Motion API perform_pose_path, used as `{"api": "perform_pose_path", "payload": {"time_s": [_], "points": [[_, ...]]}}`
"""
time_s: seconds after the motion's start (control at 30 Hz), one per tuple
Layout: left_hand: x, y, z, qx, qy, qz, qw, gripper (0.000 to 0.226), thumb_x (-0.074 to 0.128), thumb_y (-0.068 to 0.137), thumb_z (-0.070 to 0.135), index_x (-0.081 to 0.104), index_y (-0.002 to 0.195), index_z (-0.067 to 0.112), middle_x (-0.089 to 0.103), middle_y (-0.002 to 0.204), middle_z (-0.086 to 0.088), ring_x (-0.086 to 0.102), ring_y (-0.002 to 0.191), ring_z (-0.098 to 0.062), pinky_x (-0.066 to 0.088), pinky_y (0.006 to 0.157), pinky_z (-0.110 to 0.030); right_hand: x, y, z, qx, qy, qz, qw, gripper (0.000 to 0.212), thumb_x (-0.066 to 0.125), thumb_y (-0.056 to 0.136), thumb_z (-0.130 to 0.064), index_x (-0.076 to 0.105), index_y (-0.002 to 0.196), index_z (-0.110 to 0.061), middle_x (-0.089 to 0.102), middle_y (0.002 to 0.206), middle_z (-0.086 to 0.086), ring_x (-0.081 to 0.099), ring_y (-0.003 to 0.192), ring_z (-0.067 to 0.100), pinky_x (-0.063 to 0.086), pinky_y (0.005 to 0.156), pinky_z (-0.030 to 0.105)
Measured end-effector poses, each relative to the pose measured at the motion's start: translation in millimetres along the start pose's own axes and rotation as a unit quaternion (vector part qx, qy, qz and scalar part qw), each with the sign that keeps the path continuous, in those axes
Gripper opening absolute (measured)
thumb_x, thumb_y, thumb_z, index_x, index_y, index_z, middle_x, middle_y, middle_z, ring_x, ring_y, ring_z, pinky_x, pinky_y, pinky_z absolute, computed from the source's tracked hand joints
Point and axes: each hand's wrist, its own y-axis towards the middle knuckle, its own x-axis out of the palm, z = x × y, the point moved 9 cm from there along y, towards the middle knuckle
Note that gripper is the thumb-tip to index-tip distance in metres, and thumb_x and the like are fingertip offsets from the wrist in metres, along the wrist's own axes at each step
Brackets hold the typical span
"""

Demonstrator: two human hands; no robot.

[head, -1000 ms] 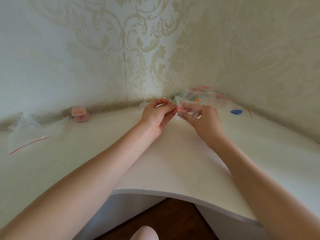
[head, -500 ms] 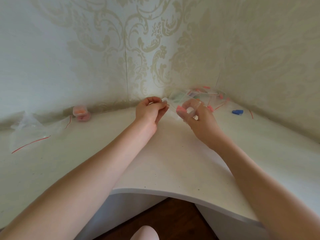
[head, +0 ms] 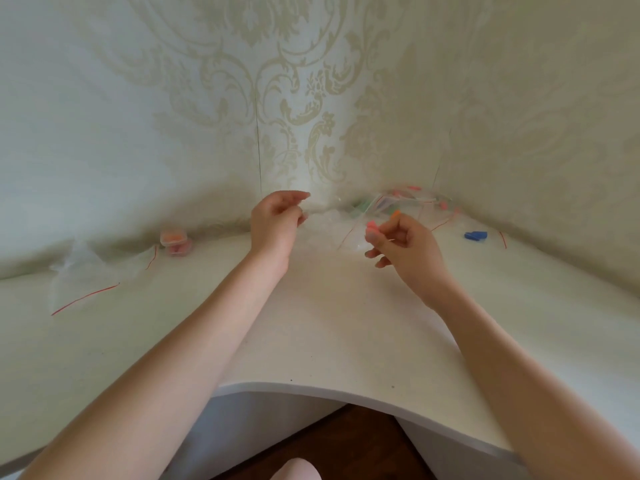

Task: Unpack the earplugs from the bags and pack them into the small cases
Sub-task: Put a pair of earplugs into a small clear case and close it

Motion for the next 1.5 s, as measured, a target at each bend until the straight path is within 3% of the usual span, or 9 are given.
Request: {"api": "perform_pose_path", "payload": {"time_s": [0.2, 0.37, 0.5, 0.63, 0.8, 1.13, 1.27, 1.37, 1.5], "points": [[-44.6, -8.8, 32.7, 0.064, 0.146, -0.02, 0.987, 0.035, 0.049, 0.08, -0.009, 0.066, 0.076, 0.021, 0.066, 0.083, -0.005, 0.05, 0.058, -0.011, 0.042, 0.06, -0.019, 5.3, 1.3, 11.6, 0.011, -0.012, -0.012, 1.0, 0.019, 0.068, 0.086, -0.009, 0.052, 0.085, 0.001, 0.065, 0.078, 0.009, 0.067, 0.066, 0.013, 0.054, 0.056, 0.021], [-140.2, -7.5, 71.7, 0.069, 0.203, 0.048, 0.976, 0.041, 0.043, 0.075, -0.01, 0.069, 0.061, 0.019, 0.065, 0.072, -0.001, 0.051, 0.055, -0.012, 0.045, 0.05, -0.02, 8.6, -2.8, 9.4, 0.007, -0.038, -0.021, 0.999, 0.018, 0.065, 0.086, -0.001, 0.049, 0.084, 0.005, 0.063, 0.076, 0.007, 0.064, 0.059, 0.008, 0.052, 0.063, 0.019], [-207.8, -10.7, 113.9, 0.114, 0.272, 0.125, 0.947, 0.028, 0.05, 0.081, -0.002, 0.067, 0.073, 0.019, 0.065, 0.079, 0.002, 0.056, 0.067, -0.008, 0.05, 0.066, -0.02, 7.0, -5.4, 1.2, -0.003, -0.034, -0.011, 0.999, 0.013, 0.062, 0.087, 0.003, 0.049, 0.087, 0.002, 0.058, 0.076, 0.011, 0.058, 0.046, 0.001, 0.032, 0.054, -0.008], [-245.6, -10.3, 117.5, 0.136, 0.416, 0.183, 0.881, 0.016, 0.055, 0.08, 0.001, 0.065, 0.085, 0.013, 0.061, 0.081, 0.003, 0.057, 0.071, -0.017, 0.043, 0.061, -0.018, 6.1, -7.3, 9.6, 0.012, -0.042, -0.009, 0.999, 0.02, 0.065, 0.086, -0.002, 0.046, 0.083, 0.002, 0.055, 0.076, 0.008, 0.061, 0.052, 0.011, 0.05, 0.053, 0.011], [-252.6, -4.5, 90.6, 0.163, 0.532, 0.127, 0.821, 0.013, 0.064, 0.08, 0.002, 0.066, 0.075, 0.014, 0.067, 0.082, -0.005, 0.061, 0.075, -0.025, 0.039, 0.065, -0.024, 2.0, -8.4, 12.4, 0.021, -0.059, 0.006, 0.998, 0.023, 0.065, 0.086, -0.002, 0.046, 0.074, -0.009, 0.052, 0.074, 0.009, 0.058, 0.056, 0.02, 0.05, 0.048, 0.017], [-208.5, -22.1, 112.7, 0.286, 0.548, 0.166, 0.768, 0.019, 0.056, 0.085, 0.004, 0.067, 0.099, 0.012, 0.067, 0.101, -0.007, 0.053, 0.102, -0.033, 0.042, 0.082, -0.038, 8.2, -7.2, 14.7, 0.011, -0.081, -0.023, 0.996, 0.018, 0.06, 0.092, -0.014, 0.067, 0.103, -0.026, 0.066, 0.084, 0.007, 0.061, 0.06, 0.013, 0.05, 0.055, 0.013], [-129.1, -33.9, 99.8, 0.357, 0.527, 0.07, 0.768, 0.02, 0.059, 0.081, 0.002, 0.067, 0.096, 0.011, 0.067, 0.095, -0.006, 0.055, 0.099, -0.03, 0.04, 0.083, -0.034, 9.7, -6.4, 16.7, 0.011, -0.085, -0.025, 0.996, 0.023, 0.056, 0.094, -0.01, 0.069, 0.101, -0.027, 0.064, 0.087, 0.005, 0.06, 0.054, 0.002, 0.049, 0.056, 0.011], [-54.5, -35.4, 60.4, 0.347, 0.536, -0.098, 0.763, 0.025, 0.063, 0.084, 0.012, 0.066, 0.109, 0.012, 0.064, 0.112, -0.006, 0.053, 0.109, -0.028, 0.042, 0.094, -0.037, 7.0, -5.0, 18.7, 0.021, -0.088, -0.022, 0.996, 0.021, 0.055, 0.093, -0.008, 0.069, 0.097, -0.022, 0.062, 0.087, 0.005, 0.06, 0.054, 0.002, 0.049, 0.055, 0.012], [12.8, -37.0, -16.2, 0.259, 0.637, -0.268, 0.675, 0.053, 0.053, 0.094, 0.032, 0.04, 0.142, 0.014, 0.036, 0.147, -0.006, 0.028, 0.136, -0.025, 0.026, 0.111, -0.034, 7.2, -5.1, 21.1, 0.044, -0.096, -0.039, 0.994, 0.016, 0.053, 0.091, -0.009, 0.067, 0.087, -0.015, 0.065, 0.086, 0.002, 0.058, 0.054, 0.004, 0.045, 0.054, 0.019]]}}
